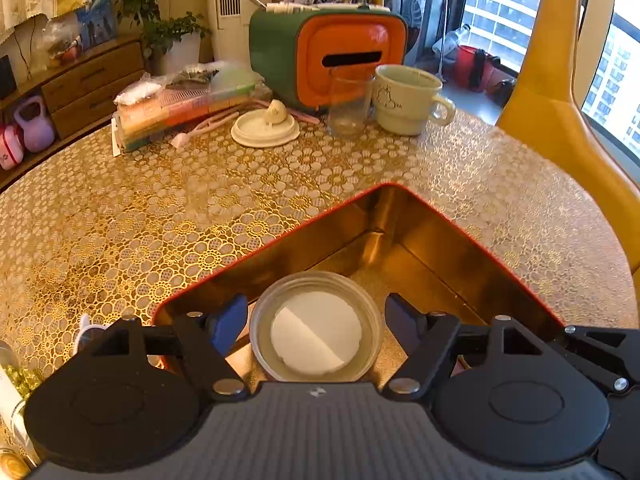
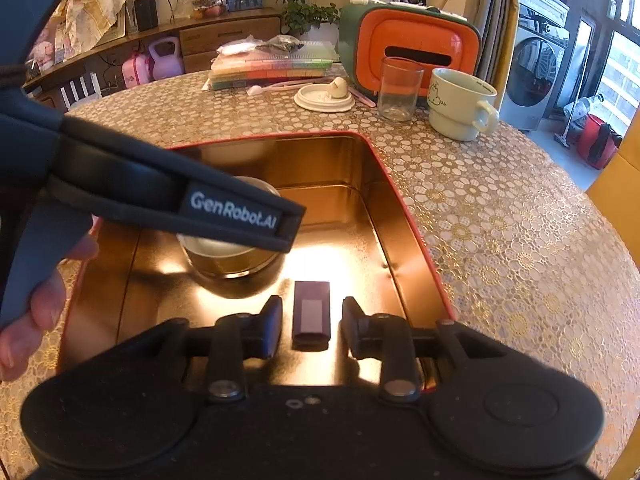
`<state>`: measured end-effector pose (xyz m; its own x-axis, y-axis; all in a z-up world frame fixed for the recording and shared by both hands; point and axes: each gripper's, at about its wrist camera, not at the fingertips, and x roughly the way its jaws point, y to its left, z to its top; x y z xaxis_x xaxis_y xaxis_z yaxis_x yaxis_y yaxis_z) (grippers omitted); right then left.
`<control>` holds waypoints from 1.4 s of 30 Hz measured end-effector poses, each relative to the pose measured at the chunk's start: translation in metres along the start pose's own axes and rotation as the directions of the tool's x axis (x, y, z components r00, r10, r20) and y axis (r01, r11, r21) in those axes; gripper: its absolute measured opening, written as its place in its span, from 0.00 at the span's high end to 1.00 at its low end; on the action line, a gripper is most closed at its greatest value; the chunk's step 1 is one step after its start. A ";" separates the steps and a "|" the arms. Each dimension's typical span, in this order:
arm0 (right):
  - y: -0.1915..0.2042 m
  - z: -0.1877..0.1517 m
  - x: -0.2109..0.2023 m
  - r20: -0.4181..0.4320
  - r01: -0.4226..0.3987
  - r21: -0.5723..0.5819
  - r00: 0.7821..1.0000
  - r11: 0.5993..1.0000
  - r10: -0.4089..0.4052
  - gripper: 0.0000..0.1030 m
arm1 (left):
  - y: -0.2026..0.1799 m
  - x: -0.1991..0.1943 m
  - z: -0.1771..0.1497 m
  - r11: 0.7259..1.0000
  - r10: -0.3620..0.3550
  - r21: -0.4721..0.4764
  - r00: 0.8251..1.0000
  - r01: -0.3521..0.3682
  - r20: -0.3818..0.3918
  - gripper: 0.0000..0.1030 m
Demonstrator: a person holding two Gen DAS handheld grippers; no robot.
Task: Organize rigid objects
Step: 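Lower and release the jar with the left gripper while the right gripper releases the purple block into the tin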
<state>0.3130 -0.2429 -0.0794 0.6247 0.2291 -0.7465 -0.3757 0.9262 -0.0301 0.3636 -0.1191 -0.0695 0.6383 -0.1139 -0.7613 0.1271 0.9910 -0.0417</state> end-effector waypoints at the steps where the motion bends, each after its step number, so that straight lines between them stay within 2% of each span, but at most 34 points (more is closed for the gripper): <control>1: 0.000 0.000 -0.003 0.005 -0.002 0.003 1.000 1.000 0.002 0.64 | 0.001 -0.003 0.000 1.000 -0.004 -0.008 1.000 0.004 0.005 0.27; 19: 0.000 -0.007 -0.064 0.077 -0.080 0.107 0.994 0.991 0.072 0.62 | 0.010 -0.080 -0.021 1.000 -0.024 -0.011 0.996 0.025 0.089 0.27; 36: 0.013 -0.028 -0.124 0.154 -0.112 0.129 0.984 0.985 0.091 0.45 | 0.008 -0.152 -0.060 0.997 -0.071 0.024 0.987 0.068 0.144 0.27; 42: 0.021 -0.037 -0.137 0.170 -0.120 0.130 0.981 0.984 0.097 0.34 | 0.011 -0.171 -0.073 0.997 -0.069 0.027 0.984 0.066 0.166 0.25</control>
<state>0.1942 -0.2662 -0.0025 0.6923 0.3657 -0.6221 -0.3557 0.9230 0.1468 0.2003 -0.0838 0.0128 0.7451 -0.1922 -0.6387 0.1888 0.9792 -0.0743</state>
